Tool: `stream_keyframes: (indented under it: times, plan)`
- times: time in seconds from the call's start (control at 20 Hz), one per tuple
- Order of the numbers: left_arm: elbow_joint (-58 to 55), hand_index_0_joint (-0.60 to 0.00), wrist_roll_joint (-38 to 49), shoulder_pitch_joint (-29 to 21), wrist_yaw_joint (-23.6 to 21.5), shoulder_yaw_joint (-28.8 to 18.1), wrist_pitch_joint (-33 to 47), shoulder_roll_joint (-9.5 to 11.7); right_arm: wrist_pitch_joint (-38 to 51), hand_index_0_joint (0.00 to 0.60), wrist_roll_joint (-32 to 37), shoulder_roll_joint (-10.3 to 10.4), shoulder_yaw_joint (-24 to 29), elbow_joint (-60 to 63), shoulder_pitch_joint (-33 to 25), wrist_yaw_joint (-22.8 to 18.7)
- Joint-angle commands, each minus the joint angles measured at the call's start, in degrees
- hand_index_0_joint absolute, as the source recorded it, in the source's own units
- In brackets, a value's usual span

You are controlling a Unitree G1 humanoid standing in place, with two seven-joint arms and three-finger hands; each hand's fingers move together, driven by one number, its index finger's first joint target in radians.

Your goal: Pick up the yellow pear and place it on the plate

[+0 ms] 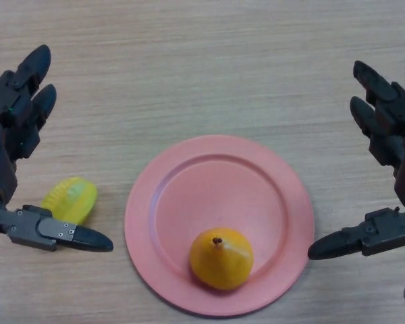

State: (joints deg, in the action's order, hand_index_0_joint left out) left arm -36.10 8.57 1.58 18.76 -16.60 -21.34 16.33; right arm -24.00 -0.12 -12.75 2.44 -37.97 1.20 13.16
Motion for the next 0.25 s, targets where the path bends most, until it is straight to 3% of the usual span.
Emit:
stream_keyframes:
  times: [0.05,0.25]
  plan:
    - [-3.5,0.0,1.1,-1.4,1.3,-2.5,4.1,1.7,6.3,0.0,0.3,-1.5,2.3,-3.7,-1.2,0.3]
    - [-3.0,0.0,1.4,-1.3,1.1,-2.7,5.0,1.8,4.4,0.0,0.3,-1.6,1.9,-3.6,-1.7,0.9]
